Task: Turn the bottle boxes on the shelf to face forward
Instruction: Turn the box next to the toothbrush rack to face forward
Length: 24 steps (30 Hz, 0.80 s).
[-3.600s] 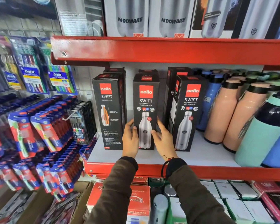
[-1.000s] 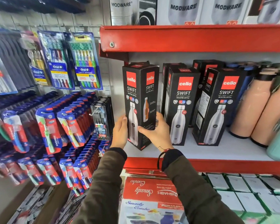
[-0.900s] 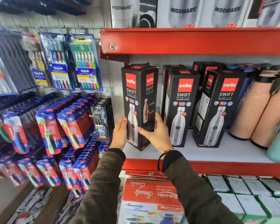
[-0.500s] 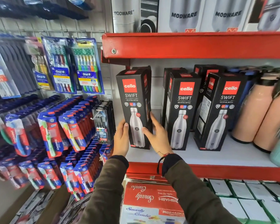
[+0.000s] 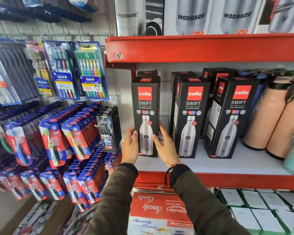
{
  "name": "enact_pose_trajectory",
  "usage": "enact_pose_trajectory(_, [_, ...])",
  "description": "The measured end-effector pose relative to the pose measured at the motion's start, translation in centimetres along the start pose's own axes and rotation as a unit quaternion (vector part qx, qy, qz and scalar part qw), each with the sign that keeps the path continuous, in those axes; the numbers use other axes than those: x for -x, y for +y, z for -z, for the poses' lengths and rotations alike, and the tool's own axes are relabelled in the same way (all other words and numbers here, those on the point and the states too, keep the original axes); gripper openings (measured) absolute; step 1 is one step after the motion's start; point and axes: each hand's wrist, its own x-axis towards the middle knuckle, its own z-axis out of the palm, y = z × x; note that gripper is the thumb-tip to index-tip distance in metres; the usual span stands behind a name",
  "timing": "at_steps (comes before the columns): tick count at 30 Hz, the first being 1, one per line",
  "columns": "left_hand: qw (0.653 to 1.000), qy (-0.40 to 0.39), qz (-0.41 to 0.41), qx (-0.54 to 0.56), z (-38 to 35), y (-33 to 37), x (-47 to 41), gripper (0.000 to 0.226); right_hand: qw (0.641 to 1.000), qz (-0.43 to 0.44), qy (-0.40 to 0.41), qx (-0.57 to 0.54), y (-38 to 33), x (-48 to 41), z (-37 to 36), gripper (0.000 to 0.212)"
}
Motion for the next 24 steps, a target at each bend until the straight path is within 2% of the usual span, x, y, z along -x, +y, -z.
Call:
enact_pose_trajectory(16, [0.994, -0.023, 0.065, 0.083, 1.1, 0.7, 1.8, 0.021, 0.994, -0.05, 0.029, -0.091, -1.7, 2.1, 0.9, 0.052])
enact_pose_trajectory(20, [0.992, -0.018, 0.076, 0.103, 1.6, 1.1, 3.1, 0.028, 0.995, -0.039, 0.032, -0.087, -2.0, 3.3, 1.5, 0.052])
enact_pose_trajectory(24, [0.991, 0.003, 0.078, 0.113, 2.0, 1.7, 4.6, 0.018, 0.994, -0.025, 0.041, -0.097, -2.2, 4.7, 1.8, 0.051])
